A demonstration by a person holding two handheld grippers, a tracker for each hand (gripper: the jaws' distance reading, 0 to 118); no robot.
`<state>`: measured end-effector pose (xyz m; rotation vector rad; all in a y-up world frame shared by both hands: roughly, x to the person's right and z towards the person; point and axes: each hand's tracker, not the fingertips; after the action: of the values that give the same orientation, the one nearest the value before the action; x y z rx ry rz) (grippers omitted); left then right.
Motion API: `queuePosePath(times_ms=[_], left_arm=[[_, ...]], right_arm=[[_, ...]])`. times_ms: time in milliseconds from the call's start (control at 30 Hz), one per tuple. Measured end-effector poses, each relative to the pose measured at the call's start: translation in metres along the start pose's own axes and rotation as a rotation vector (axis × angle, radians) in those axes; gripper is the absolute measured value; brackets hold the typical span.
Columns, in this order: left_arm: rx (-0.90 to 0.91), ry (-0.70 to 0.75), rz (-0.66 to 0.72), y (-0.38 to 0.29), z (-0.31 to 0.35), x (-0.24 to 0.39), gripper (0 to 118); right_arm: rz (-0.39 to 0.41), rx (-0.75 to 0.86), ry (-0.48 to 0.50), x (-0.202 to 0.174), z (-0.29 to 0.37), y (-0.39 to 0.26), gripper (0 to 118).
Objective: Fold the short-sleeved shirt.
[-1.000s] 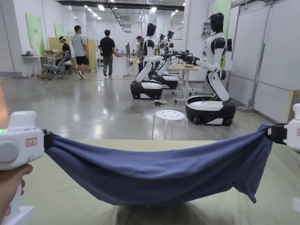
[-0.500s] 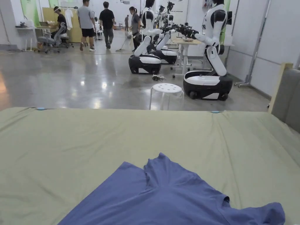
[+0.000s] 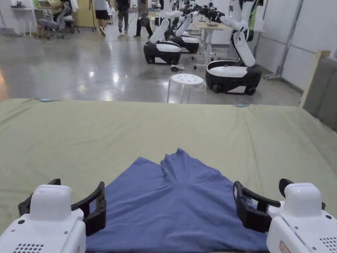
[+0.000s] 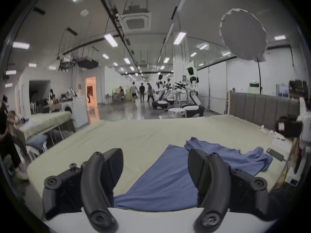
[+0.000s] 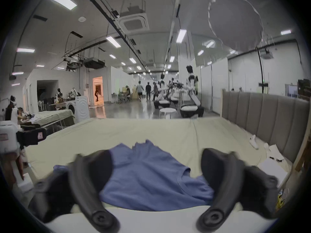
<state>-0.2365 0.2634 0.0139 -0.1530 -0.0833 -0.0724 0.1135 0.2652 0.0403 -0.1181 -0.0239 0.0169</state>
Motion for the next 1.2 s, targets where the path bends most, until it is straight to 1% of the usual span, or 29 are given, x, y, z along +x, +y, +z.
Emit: queuePosePath(times_ms=[33, 67, 100, 133, 167, 300, 367, 400, 467, 500, 533, 567, 600, 667, 767, 900, 967, 1033, 1067, 1100, 1133, 1167, 1200], left_arm=[[0.014, -0.004, -0.032, -0.002, 0.002, 0.005, 56], [0.025, -0.009, -0.047, -0.004, 0.004, 0.008, 25], [0.032, 0.021, -0.059, -0.006, 0.005, 0.01, 5], [0.039, 0.018, -0.046, -0.01, 0.004, 0.003, 4], [0.025, -0.026, -0.021, -0.009, 0.004, -0.007, 4], [-0.064, 0.049, 0.021, -0.015, -0.004, -0.058, 4], [-0.2, 0.098, 0.034, -0.029, -0.014, -0.103, 4], [-0.253, 0.128, 0.034, -0.037, -0.019, -0.112, 4], [-0.383, 0.108, 0.059, -0.057, -0.028, -0.148, 6], [-0.419, 0.096, 0.069, -0.065, -0.031, -0.16, 21], [-0.491, 0.104, 0.047, -0.073, -0.036, -0.16, 60], [-0.518, 0.151, 0.013, -0.084, -0.041, -0.166, 82], [-0.516, 0.112, 0.027, -0.09, -0.045, -0.169, 86], [-0.536, 0.065, 0.078, -0.103, -0.059, -0.17, 86], [-0.59, 0.043, 0.126, -0.12, -0.091, -0.171, 86], [-0.667, 0.016, 0.118, -0.142, -0.129, -0.161, 85], [-0.72, -0.036, 0.081, -0.155, -0.136, -0.154, 82], [-0.693, -0.019, 0.061, -0.159, -0.134, -0.147, 65], [-0.671, -0.018, 0.076, -0.154, -0.126, -0.151, 53], [-0.655, -0.015, 0.089, -0.149, -0.122, -0.151, 29], [-0.6, 0.028, 0.067, -0.143, -0.117, -0.146, 5], [-0.577, -0.017, 0.077, -0.139, -0.113, -0.144, 5], [-0.594, -0.033, 0.1, -0.132, -0.105, -0.145, 5]], right_arm=[[0.003, 0.019, -0.018, -0.006, -0.001, -0.004, 58], [-0.002, 0.009, -0.022, -0.01, -0.004, -0.005, 15], [-0.005, 0.006, -0.033, -0.012, -0.005, -0.005, 1], [-0.018, 0.015, -0.029, -0.012, -0.004, -0.005, 1], [-0.03, 0.009, -0.008, -0.012, -0.005, -0.007, 1], [0.001, -0.023, 0.002, -0.014, -0.007, -0.008, 1], [-0.006, -0.038, 0.009, -0.012, -0.007, -0.01, 1], [-0.011, -0.044, 0.011, -0.011, -0.008, -0.012, 1], [-0.023, -0.073, 0.011, -0.013, -0.013, -0.017, 1], [-0.028, -0.088, 0.013, -0.014, -0.015, -0.019, 1], [-0.034, -0.106, 0.023, -0.014, -0.02, -0.023, 1], [-0.034, -0.127, 0.023, -0.018, -0.024, -0.026, 1], [-0.032, -0.137, 0.023, -0.02, -0.027, -0.028, 1], [-0.039, -0.162, 0.035, -0.024, -0.035, -0.033, 1], [-0.03, -0.198, 0.035, -0.032, -0.047, -0.039, 1], [-0.016, -0.237, 0.036, -0.034, -0.061, -0.043, 1], [-0.032, -0.261, 0.024, -0.027, -0.071, -0.044, 1], [-0.028, -0.286, 0.006, -0.019, -0.084, -0.043, 1], [-0.018, -0.295, -0.003, -0.014, -0.093, -0.042, 1], [-0.011, -0.305, -0.01, -0.008, -0.1, -0.041, 1], [0.002, -0.316, -0.026, -0.001, -0.109, -0.039, 1], [0.014, -0.328, -0.035, 0.006, -0.12, -0.037, 1], [0.02, -0.345, -0.036, 0.012, -0.132, -0.036, 1]])
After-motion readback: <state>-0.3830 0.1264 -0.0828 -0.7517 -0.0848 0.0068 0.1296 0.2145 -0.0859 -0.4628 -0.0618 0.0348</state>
